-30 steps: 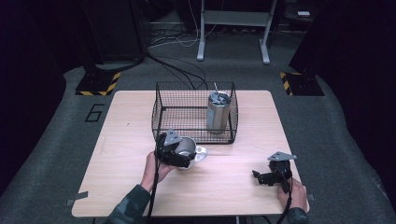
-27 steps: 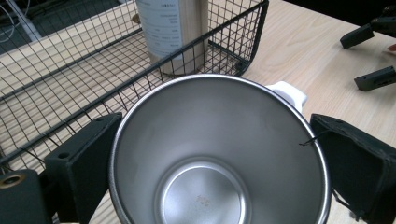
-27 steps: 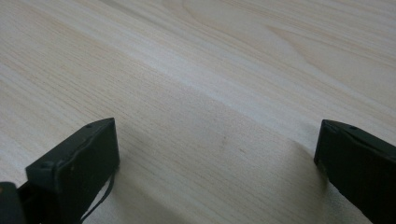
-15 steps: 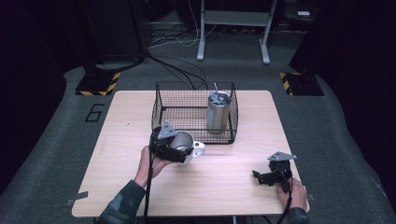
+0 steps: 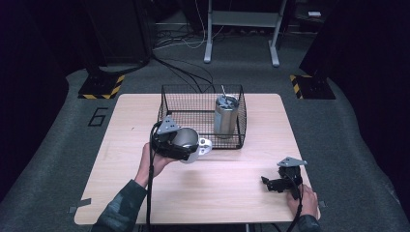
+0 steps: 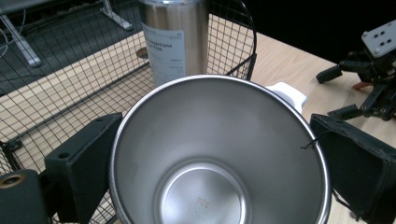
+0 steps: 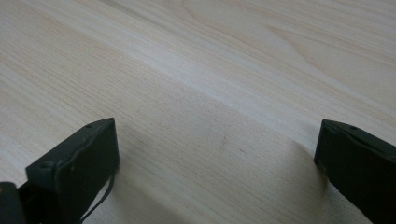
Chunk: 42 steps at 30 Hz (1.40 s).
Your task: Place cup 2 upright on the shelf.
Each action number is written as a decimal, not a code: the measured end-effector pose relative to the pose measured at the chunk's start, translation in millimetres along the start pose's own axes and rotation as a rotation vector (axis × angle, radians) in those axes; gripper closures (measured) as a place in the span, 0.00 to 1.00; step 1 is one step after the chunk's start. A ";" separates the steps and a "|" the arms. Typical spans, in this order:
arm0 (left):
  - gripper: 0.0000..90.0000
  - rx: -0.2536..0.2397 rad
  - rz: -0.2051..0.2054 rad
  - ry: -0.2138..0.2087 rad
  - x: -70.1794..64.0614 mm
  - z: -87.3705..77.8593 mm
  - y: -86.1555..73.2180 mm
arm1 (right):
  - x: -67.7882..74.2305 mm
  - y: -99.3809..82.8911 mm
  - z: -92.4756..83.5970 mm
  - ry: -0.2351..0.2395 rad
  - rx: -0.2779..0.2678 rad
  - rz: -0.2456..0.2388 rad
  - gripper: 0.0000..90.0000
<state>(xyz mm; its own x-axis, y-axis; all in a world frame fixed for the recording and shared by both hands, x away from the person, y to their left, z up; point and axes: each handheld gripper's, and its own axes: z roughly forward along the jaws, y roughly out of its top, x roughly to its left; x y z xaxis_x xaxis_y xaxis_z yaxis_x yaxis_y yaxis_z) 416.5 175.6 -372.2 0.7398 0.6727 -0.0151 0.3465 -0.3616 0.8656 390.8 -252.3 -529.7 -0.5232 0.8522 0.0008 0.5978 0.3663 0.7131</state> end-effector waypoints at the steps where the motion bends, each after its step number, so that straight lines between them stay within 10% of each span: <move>1: 0.07 0.000 0.001 0.000 1.2 -1.0 1.9 | 0.0 0.0 0.0 0.000 0.000 0.000 0.00; 42: 0.07 0.001 0.031 0.088 43.2 10.3 58.7 | 0.0 0.0 0.0 0.000 0.000 0.000 0.00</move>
<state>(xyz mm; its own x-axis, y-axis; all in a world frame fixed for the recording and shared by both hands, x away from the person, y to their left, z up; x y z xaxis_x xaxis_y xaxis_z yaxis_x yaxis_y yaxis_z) 474.7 176.7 -327.2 0.6967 0.7152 0.0554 0.3253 -0.3838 0.8642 390.8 -252.3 -529.8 -0.5232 0.8522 0.0003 0.5973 0.3664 0.7134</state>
